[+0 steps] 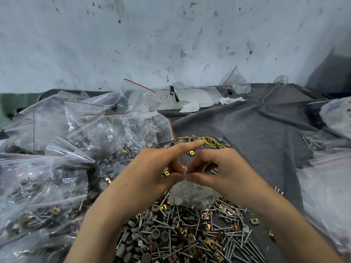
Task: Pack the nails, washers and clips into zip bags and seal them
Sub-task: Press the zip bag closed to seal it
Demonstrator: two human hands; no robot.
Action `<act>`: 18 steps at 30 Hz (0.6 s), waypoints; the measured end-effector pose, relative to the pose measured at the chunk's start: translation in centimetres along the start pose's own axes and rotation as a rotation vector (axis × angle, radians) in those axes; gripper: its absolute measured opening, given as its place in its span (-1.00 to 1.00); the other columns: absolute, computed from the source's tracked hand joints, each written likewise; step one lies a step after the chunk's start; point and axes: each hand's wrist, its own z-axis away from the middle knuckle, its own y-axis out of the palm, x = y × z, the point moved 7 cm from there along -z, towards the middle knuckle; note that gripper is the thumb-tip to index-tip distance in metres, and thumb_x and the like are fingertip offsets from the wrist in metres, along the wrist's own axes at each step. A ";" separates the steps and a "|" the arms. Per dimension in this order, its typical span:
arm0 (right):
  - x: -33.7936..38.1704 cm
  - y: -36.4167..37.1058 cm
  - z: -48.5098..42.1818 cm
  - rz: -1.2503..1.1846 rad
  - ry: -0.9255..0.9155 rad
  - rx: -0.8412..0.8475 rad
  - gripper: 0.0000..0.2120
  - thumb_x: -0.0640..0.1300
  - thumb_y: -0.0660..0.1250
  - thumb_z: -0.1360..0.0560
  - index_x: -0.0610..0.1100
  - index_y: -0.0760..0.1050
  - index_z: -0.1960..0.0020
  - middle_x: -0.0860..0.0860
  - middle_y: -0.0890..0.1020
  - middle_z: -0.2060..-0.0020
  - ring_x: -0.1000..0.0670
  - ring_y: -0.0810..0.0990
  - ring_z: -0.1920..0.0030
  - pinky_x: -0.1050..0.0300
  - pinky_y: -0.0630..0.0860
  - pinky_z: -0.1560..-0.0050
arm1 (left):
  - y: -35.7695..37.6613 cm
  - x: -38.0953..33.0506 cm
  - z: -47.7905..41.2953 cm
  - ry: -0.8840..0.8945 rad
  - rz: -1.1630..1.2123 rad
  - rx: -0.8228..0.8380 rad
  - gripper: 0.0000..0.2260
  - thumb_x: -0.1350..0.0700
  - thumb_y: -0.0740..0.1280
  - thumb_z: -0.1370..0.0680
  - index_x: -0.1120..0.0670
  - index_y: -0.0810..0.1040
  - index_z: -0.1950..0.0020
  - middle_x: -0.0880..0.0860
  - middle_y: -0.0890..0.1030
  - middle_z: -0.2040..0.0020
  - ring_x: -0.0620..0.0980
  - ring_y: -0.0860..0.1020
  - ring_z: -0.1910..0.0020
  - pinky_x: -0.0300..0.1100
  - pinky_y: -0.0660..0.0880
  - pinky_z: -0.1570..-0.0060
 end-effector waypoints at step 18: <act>0.1 -0.7 0.9 0.083 -0.197 -0.100 -0.89 -0.24 0.51 -0.36 -0.14 0.58 0.24 0.09 0.62 0.32 0.12 0.58 0.26 0.19 0.51 0.20 | -0.5 -0.4 0.3 0.072 0.001 -0.050 -0.43 0.26 0.48 -0.43 -0.12 0.46 -0.37 -0.17 0.59 0.26 -0.26 0.57 0.21 -0.45 0.41 0.14</act>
